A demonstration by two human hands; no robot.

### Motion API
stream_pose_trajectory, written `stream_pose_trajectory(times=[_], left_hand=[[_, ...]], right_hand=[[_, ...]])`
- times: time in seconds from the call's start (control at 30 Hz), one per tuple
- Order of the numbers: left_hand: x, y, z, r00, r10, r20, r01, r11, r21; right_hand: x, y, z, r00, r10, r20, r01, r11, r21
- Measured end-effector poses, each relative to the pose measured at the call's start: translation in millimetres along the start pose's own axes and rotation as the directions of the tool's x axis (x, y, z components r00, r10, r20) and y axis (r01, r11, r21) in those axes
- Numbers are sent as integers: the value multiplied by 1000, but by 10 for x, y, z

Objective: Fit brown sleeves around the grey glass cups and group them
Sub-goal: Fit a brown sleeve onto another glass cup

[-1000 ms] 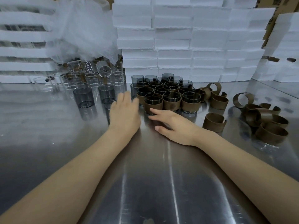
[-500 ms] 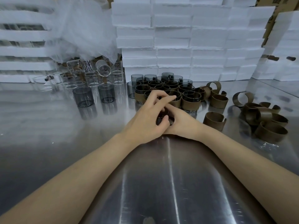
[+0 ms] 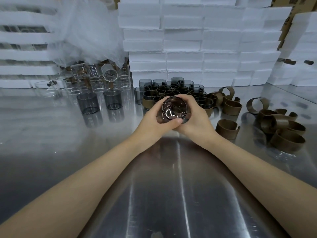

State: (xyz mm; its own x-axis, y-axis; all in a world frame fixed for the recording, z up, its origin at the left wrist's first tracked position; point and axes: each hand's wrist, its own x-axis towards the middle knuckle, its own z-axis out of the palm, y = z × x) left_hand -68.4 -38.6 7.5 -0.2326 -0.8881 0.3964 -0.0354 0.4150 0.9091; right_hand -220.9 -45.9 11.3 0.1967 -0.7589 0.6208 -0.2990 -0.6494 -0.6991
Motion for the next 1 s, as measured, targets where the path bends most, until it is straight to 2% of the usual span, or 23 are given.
stream_pose_trajectory(times=[0.23, 0.43, 0.63, 0.83, 1.0], left_hand=[[2, 6, -32, 999, -53, -9, 53, 998, -29], [7, 68, -44, 995, -104, -7, 101, 978, -183], [11, 85, -43, 988, -135, -78, 117, 972, -205], [20, 116, -80, 976, -205, -73, 182, 952, -247], [36, 111, -115, 962, -257, -93, 239, 956, -169]], right_hand=[[23, 97, -12, 999, 34, 23, -35, 999, 38], [37, 165, 13, 997, 58, 40, -63, 991, 118], [13, 129, -14, 995, 3, 104, -8, 999, 47], [-3, 79, -42, 985, -86, 153, 92, 995, -35], [-15, 19, -20, 970, -101, 222, 119, 990, -69]])
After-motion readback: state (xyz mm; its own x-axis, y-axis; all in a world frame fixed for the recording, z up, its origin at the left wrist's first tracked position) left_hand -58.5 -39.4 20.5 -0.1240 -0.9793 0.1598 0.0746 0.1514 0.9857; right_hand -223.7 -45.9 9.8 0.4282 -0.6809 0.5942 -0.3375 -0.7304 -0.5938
